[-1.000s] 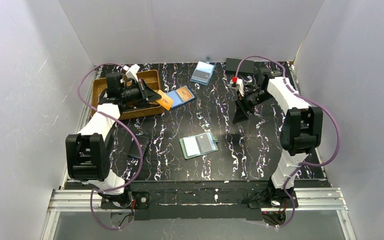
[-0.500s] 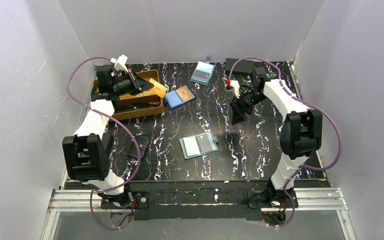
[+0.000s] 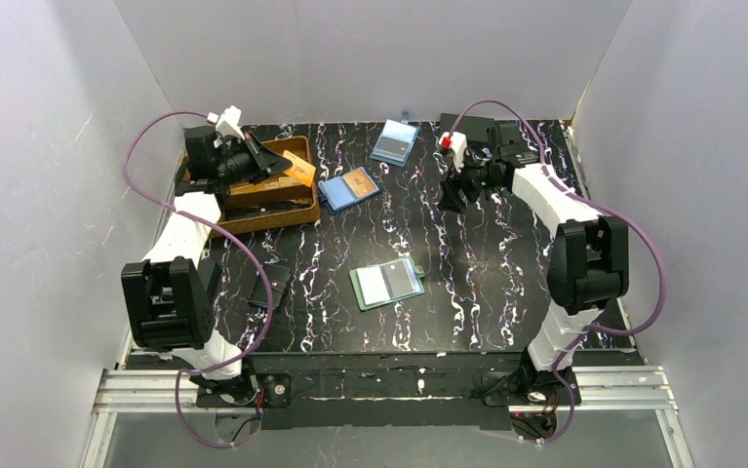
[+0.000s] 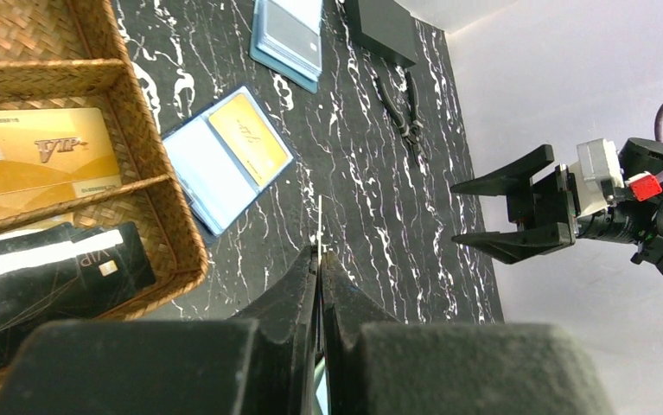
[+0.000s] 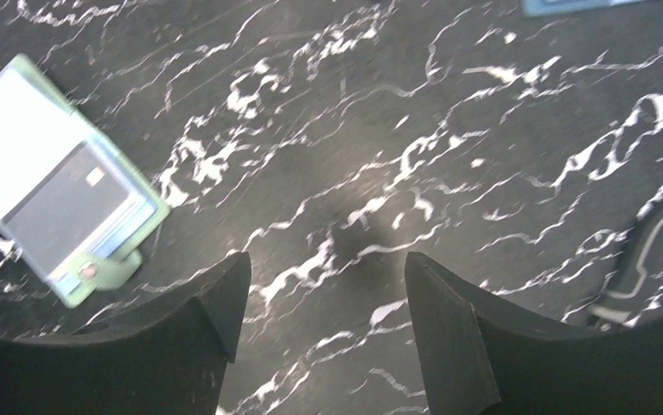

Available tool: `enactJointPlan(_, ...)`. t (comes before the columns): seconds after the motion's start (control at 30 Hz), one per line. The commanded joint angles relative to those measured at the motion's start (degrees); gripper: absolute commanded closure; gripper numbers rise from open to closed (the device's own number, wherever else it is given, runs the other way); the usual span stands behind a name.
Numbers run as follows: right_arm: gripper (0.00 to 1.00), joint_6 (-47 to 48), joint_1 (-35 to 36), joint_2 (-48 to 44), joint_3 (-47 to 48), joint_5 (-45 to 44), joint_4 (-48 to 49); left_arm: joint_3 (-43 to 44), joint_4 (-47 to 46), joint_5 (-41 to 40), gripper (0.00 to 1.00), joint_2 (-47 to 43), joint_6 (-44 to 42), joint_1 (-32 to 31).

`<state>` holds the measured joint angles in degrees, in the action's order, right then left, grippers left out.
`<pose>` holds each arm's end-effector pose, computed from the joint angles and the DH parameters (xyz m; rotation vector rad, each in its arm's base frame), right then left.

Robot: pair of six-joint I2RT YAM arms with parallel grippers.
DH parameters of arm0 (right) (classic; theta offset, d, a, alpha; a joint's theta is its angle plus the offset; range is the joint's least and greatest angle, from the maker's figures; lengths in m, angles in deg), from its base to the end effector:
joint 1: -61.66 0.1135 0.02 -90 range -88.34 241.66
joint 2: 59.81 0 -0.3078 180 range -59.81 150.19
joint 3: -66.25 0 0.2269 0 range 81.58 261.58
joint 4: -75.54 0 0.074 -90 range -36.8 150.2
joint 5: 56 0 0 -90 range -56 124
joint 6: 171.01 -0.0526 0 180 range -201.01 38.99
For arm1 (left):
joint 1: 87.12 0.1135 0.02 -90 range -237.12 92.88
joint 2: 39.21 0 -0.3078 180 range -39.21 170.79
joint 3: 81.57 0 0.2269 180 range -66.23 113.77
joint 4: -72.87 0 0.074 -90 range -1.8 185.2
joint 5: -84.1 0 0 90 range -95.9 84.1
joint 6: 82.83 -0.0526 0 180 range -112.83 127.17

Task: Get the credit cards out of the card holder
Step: Place the credit card in the storage box.

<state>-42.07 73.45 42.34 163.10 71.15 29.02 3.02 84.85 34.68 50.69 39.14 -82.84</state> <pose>0.3678 0.1092 0.3023 -1.2249 1.9603 0.5635 0.3558 -0.0077 0.3664 -0.0970 1.9134 -0.9892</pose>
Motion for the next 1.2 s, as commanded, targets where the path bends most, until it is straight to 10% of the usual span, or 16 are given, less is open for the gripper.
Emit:
enactJointPlan(0.0,0.25,-4.2,1.1,3.8,2.8,0.0,12.5,-0.9,-0.2,-1.7,1.0,-2.1,-1.2,1.8)
enactJointPlan(1.17,0.25,-11.0,4.0,19.4,20.7,-2.9,8.5,6.7,-14.9,-5.8,0.99,21.3,9.7,7.5)
